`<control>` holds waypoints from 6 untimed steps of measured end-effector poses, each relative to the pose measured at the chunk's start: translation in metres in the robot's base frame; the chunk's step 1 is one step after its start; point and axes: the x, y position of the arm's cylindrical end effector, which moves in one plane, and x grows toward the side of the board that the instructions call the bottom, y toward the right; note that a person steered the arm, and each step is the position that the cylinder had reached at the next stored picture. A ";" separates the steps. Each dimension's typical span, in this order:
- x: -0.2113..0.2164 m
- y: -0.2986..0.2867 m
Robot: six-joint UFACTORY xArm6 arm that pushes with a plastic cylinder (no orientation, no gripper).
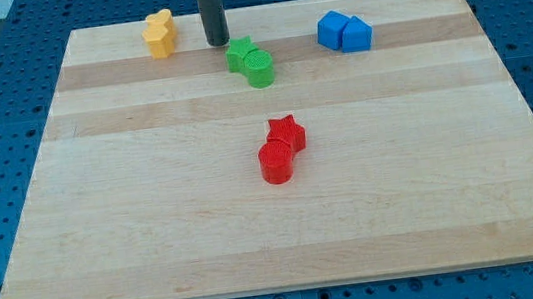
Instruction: Nudge the yellow heart left a bit
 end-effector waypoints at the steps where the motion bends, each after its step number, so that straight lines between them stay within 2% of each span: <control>1: -0.022 0.003; 3: -0.050 -0.013; 6: -0.037 -0.106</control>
